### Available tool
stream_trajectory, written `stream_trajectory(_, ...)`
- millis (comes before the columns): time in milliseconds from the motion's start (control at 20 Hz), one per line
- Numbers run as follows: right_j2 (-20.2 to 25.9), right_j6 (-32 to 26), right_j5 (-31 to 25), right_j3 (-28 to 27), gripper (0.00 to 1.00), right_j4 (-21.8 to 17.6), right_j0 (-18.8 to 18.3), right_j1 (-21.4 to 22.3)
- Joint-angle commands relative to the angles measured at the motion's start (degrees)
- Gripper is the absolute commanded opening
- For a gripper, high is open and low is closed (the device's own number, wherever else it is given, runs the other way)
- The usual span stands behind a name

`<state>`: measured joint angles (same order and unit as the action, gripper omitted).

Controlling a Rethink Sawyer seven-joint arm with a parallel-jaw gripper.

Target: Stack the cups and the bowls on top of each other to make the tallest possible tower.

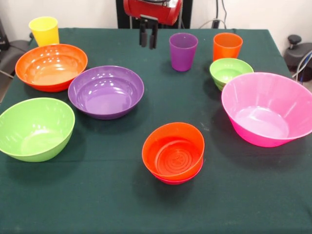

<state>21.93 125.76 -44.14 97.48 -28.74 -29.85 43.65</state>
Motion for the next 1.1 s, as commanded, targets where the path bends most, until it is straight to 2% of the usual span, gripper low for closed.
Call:
stream_trajectory(50,7.39,-16.85,4.52,4.43,1.00,-2.88,-5.48,1.33)
stream_trajectory(1100,9.37,-12.37,6.13,4.68,1.00,-7.02,-6.57,-0.21)
